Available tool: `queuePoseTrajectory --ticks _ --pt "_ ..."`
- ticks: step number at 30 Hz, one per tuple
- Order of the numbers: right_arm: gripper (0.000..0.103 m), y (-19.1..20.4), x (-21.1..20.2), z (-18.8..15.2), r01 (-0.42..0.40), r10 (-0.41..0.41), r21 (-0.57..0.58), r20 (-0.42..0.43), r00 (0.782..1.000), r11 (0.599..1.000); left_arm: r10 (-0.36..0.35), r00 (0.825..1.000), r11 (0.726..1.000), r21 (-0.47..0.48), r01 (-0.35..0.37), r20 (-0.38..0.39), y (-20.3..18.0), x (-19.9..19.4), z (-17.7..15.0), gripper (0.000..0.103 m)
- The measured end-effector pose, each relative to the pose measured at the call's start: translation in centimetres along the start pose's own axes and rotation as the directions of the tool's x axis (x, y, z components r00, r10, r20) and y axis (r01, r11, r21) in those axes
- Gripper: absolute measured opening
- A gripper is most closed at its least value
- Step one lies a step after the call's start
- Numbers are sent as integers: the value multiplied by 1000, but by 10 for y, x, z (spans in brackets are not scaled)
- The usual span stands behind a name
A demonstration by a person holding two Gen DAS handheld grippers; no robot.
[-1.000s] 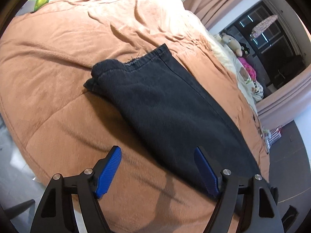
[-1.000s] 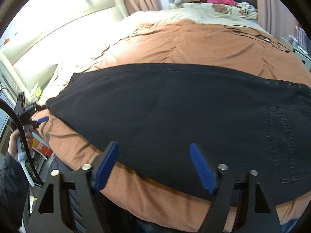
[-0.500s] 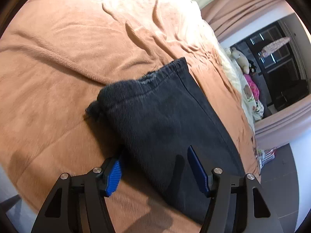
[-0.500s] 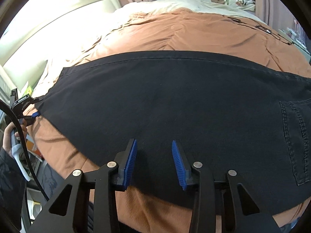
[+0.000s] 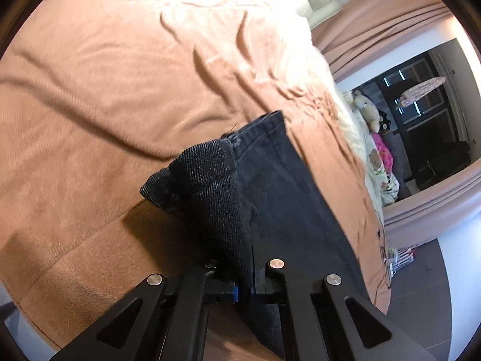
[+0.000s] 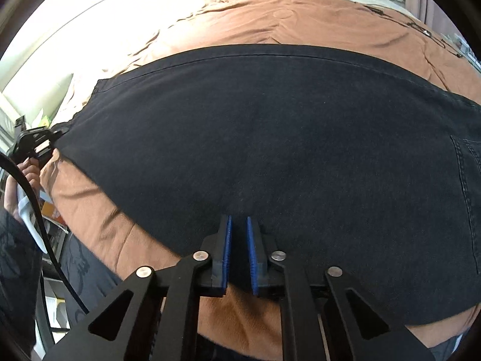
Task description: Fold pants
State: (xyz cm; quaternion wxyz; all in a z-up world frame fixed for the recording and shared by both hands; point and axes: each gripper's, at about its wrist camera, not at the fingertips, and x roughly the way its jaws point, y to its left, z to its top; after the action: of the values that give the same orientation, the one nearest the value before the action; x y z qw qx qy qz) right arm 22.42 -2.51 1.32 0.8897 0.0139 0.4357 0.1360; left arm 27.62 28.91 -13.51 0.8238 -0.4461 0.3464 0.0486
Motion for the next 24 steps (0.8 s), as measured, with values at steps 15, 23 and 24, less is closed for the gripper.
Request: queuePoseTrajectory --ticks 15,23,24 --pt "7 -14 83 100 60 -53 56 -115 992 997 25 1000 999 -22 -26 -15 -3 9 5 4" --pt "7 -8 132 147 100 -93 52 -123 988 994 11 999 998 -67 -14 -38 12 19 5 4" --pt "7 -8 139 151 107 -99 54 -122 988 993 9 999 997 -71 -12 -40 13 20 5 4"
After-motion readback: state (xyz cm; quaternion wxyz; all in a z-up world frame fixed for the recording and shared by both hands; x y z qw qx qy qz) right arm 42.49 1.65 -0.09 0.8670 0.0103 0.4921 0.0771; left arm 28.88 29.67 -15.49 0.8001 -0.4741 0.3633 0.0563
